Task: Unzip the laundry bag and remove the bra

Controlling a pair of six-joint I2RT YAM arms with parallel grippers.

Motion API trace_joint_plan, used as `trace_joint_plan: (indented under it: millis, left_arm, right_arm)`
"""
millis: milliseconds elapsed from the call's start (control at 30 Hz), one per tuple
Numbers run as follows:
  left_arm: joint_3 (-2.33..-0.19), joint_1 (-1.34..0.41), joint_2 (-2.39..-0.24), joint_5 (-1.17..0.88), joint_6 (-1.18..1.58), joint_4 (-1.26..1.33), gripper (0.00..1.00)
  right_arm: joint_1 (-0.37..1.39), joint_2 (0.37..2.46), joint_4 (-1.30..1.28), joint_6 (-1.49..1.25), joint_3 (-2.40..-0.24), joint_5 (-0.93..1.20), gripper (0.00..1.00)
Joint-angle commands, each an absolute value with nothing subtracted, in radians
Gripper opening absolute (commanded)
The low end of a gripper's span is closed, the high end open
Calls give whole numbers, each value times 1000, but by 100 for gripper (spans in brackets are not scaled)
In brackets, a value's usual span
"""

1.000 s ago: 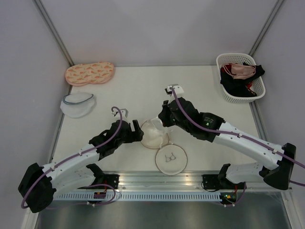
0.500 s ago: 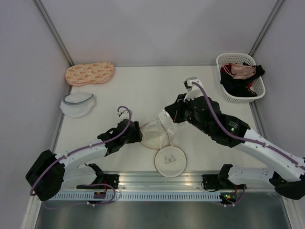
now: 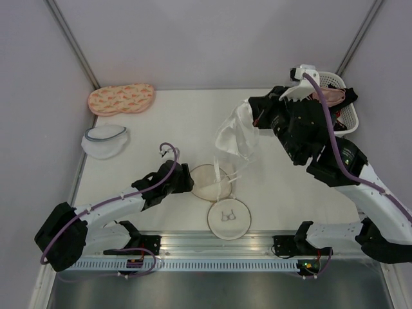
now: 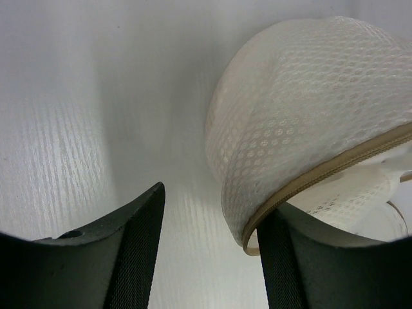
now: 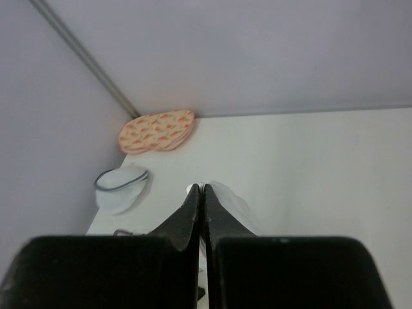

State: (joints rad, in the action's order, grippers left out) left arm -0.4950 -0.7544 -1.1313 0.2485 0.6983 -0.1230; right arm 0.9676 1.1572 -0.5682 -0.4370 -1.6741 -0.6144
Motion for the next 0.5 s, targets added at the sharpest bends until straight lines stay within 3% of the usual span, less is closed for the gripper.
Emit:
trace_joint_plan:
  millis: [0, 267, 467]
  left_arm:
    - [-515, -758, -1100, 213, 695, -81, 61]
    - [-489, -758, -1028, 193, 712, -98, 60]
    - [-485, -758, -999, 175, 719, -115, 60]
  right_arm:
    - [876, 1267, -683, -365, -1791, -781, 0]
    - [548, 1422, -637, -330, -1953, -668, 0]
    - [278, 1609, -684, -293, -2305, -534, 0]
